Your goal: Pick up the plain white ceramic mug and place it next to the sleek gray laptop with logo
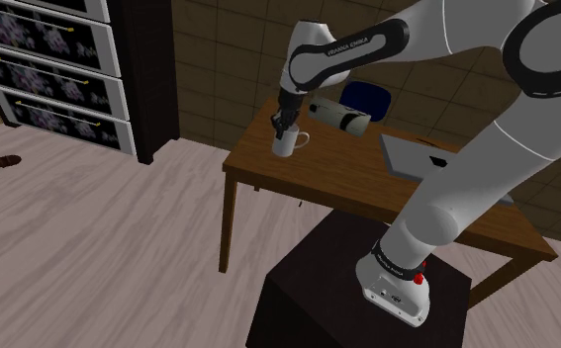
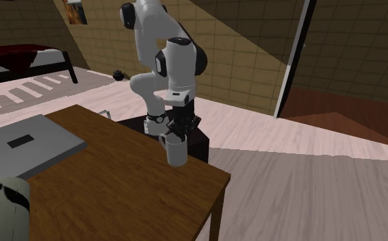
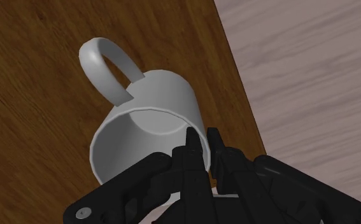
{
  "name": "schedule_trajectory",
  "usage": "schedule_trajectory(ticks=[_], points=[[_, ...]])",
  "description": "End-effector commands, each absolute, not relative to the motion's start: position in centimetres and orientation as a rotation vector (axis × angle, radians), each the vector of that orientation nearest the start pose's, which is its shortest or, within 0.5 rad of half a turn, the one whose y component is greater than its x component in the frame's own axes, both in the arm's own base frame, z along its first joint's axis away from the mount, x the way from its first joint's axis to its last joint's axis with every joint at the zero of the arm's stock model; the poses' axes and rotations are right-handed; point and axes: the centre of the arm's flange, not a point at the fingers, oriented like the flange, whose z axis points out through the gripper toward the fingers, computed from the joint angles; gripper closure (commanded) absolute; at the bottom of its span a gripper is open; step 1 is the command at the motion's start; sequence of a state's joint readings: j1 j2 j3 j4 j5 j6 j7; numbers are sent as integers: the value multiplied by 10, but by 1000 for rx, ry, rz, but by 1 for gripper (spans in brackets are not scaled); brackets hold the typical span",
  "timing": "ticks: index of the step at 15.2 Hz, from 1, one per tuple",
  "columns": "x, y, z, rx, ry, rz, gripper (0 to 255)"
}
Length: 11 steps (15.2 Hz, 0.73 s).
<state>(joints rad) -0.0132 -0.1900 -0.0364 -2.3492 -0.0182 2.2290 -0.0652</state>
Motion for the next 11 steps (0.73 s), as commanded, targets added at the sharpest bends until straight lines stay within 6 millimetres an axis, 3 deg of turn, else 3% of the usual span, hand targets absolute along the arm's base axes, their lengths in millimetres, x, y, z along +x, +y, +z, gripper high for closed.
schedule_trajectory(ticks=[1, 11], points=[[481, -24, 425, -3151, -42, -108, 255], [481, -24, 478, -3151, -42, -108, 255]])
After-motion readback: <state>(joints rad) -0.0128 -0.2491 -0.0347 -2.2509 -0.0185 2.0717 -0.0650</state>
